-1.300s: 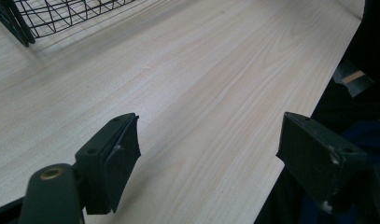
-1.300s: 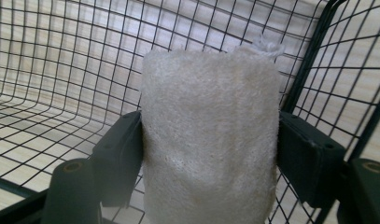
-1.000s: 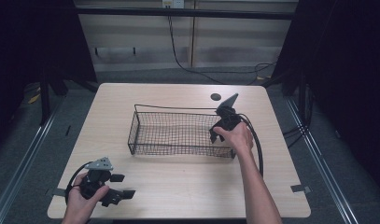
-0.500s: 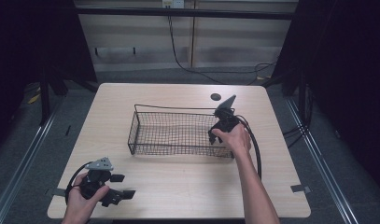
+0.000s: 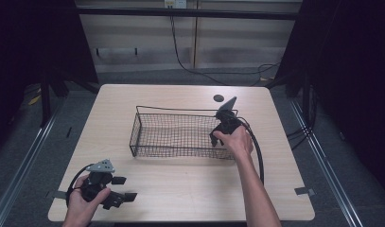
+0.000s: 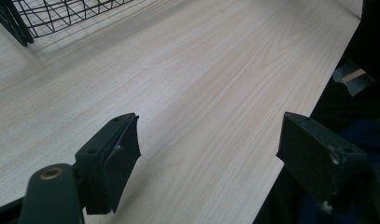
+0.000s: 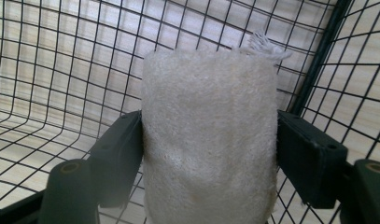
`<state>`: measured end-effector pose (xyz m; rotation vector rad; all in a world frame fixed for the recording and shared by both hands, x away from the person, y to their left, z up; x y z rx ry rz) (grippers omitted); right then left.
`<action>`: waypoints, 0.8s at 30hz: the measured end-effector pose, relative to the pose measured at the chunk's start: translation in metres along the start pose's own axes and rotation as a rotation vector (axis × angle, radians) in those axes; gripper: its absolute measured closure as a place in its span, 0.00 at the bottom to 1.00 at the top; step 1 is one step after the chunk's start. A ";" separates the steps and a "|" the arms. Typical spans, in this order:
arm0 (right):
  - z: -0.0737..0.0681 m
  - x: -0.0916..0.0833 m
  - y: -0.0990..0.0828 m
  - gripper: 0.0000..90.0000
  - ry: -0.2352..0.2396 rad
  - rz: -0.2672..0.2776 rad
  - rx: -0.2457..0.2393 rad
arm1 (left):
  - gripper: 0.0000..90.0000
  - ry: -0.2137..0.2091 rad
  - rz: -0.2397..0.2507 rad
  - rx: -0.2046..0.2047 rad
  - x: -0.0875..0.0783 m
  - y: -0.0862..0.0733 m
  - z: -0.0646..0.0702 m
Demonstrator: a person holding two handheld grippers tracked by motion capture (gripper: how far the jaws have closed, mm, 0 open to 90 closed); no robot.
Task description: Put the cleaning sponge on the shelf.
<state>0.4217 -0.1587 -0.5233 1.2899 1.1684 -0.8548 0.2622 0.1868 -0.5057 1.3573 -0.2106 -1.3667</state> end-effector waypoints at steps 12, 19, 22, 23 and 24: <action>0.000 -0.004 0.000 0.24 0.029 -0.004 -0.027 | 0.23 -0.001 0.001 -0.002 0.000 0.000 0.000; 0.002 -0.009 0.001 0.20 0.046 0.013 -0.024 | 0.23 0.000 0.001 -0.002 0.000 0.000 0.000; 0.002 -0.011 0.002 0.19 0.058 0.019 -0.017 | 0.23 -0.001 0.001 -0.002 0.000 0.000 0.000; 0.002 -0.012 0.002 0.19 0.064 0.024 -0.020 | 0.23 0.000 0.001 -0.002 0.000 0.000 0.000; 0.002 -0.013 0.002 0.19 0.068 0.026 -0.020 | 0.23 0.000 0.001 -0.002 0.000 0.000 0.000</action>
Point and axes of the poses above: each handheld gripper's, and its own axes: x roughly forward along the jaws, y roughly out of its top, z roughly to its right, the point moved 8 cm from there along x, roughly forward along the jaws, and after that the axes turned 11 degrees about z, right-handed, at the moved point
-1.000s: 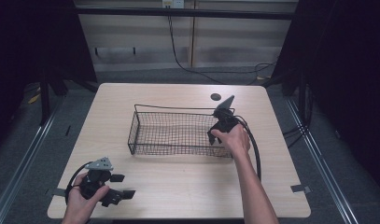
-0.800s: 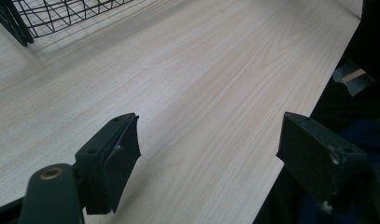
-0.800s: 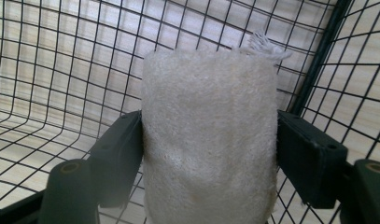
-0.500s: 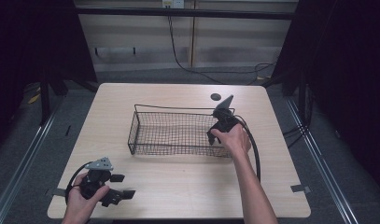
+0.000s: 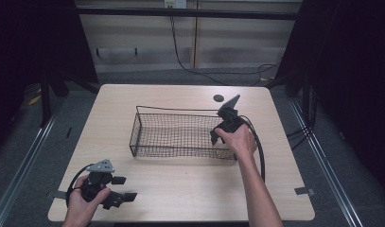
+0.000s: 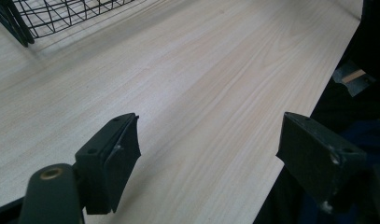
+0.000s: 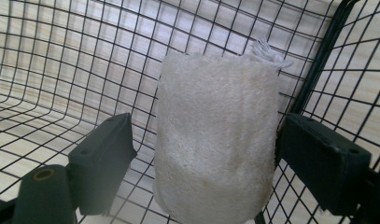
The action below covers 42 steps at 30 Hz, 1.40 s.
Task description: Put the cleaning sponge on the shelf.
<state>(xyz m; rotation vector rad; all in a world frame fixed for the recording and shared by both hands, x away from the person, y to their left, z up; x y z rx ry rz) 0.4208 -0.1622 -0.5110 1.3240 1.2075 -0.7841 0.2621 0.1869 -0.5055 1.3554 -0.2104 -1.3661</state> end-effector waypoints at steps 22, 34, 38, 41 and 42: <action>0.003 -0.026 0.003 0.20 0.034 0.066 -0.040 | 0.23 0.000 -0.009 0.004 0.000 0.000 0.000; -0.006 -0.038 -0.006 0.22 0.094 0.098 -0.082 | 0.23 0.005 -0.007 0.001 0.001 -0.001 0.000; -0.008 -0.040 -0.009 0.22 0.103 0.114 -0.087 | 0.23 0.004 -0.006 0.000 0.001 -0.001 0.000; -0.009 -0.043 -0.012 0.24 0.120 0.132 -0.096 | 0.23 0.003 -0.008 0.000 0.000 -0.001 0.000; -0.009 -0.045 -0.012 0.24 0.118 0.136 -0.098 | 0.23 0.002 -0.007 -0.001 0.000 -0.001 0.000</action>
Point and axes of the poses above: each handheld gripper's, and its own axes: x roughly forward along the jaws, y roughly out of its top, z roughly to its right, the point moved 8 cm from there along x, roughly forward along the jaws, and after that the axes turned 11 degrees about z, right-handed, at the moved point
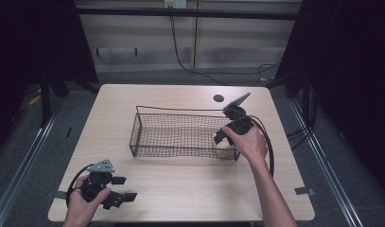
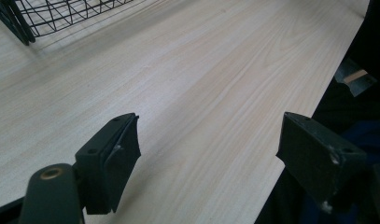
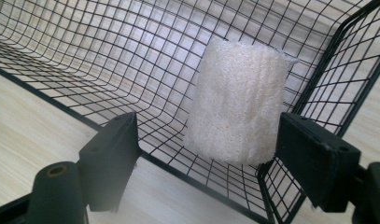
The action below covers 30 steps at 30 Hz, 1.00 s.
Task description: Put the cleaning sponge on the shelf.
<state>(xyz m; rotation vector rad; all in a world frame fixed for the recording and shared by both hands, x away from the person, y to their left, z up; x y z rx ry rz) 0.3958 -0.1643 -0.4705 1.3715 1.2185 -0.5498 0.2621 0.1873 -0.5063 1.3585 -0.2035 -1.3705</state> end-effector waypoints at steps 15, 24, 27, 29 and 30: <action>-0.014 -0.018 -0.017 0.27 0.050 0.059 -0.066 | 0.23 0.004 0.002 -0.002 0.000 0.000 0.000; -0.033 -0.028 -0.025 0.30 0.083 0.102 -0.118 | 0.23 0.009 0.007 -0.003 -0.001 0.000 -0.001; -0.036 -0.027 -0.032 0.30 0.086 0.102 -0.131 | 0.23 0.009 0.006 -0.003 -0.001 0.000 -0.001; -0.038 -0.027 -0.036 0.30 0.093 0.104 -0.136 | 0.23 0.009 0.006 -0.002 0.000 0.000 -0.001; -0.039 -0.027 -0.039 0.30 0.093 0.103 -0.139 | 0.23 0.009 0.005 -0.001 -0.001 0.000 -0.001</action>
Point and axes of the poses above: each handheld gripper's, and its own axes: x roughly forward along the jaws, y roughly out of its top, z roughly to its right, the point moved 8 cm from there along x, roughly forward along the jaws, and after that the axes turned 11 degrees about z, right-handed, at the moved point
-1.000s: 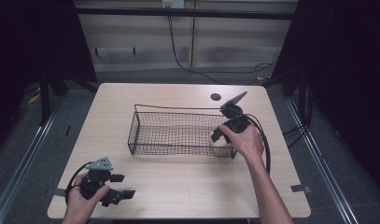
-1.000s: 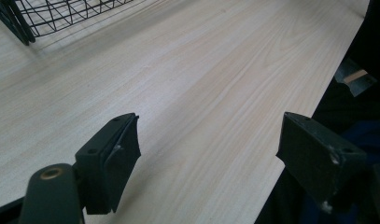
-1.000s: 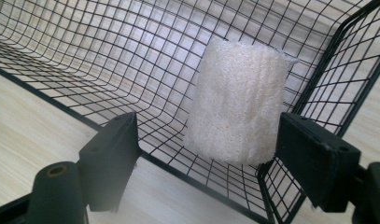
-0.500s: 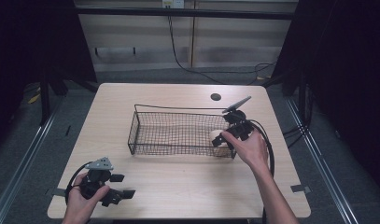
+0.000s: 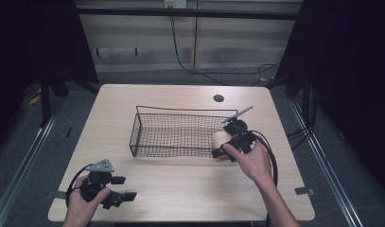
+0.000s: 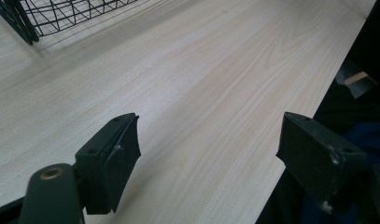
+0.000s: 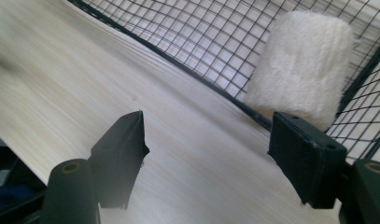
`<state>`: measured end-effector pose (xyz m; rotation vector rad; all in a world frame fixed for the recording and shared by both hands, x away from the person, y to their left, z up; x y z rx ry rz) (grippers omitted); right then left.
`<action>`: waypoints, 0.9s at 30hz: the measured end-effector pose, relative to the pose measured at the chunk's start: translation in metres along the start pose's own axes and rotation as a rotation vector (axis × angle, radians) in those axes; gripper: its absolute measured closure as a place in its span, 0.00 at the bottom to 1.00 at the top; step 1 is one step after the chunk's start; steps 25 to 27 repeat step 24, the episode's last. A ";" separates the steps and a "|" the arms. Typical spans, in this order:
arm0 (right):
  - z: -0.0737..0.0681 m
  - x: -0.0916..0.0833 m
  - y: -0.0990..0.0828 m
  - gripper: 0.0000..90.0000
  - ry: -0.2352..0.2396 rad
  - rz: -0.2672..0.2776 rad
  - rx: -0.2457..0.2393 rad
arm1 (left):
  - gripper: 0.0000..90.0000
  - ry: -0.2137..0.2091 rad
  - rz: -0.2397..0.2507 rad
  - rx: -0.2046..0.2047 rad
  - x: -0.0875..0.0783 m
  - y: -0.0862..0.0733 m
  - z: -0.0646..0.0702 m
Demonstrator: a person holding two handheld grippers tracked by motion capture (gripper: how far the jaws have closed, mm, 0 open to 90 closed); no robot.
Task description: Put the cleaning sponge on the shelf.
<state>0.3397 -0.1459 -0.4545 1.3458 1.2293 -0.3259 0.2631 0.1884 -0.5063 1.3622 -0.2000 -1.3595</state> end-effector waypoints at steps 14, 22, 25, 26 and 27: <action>-0.009 0.002 -0.037 0.31 0.034 0.056 0.026 | 0.23 0.008 0.013 -0.008 0.001 0.000 0.000; -0.012 0.010 -0.055 0.29 0.035 0.074 0.008 | 0.23 0.006 0.005 -0.005 0.000 0.000 0.000; -0.011 0.013 -0.057 0.28 0.029 0.087 -0.005 | 0.23 0.000 0.007 -0.004 -0.001 0.001 0.000; -0.011 0.013 -0.057 0.28 0.029 0.087 -0.005 | 0.23 0.000 0.007 -0.004 -0.001 0.001 0.000; -0.011 0.013 -0.057 0.28 0.029 0.087 -0.005 | 0.23 0.000 0.007 -0.004 -0.001 0.001 0.000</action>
Point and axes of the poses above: each handheld gripper's, and its own axes: x roughly forward along the jaws, y roughly out of its top, z roughly to its right, the point moved 8 cm from there along x, roughly forward along the jaws, and after that the axes turned 11 degrees about z, right-handed, at the moved point
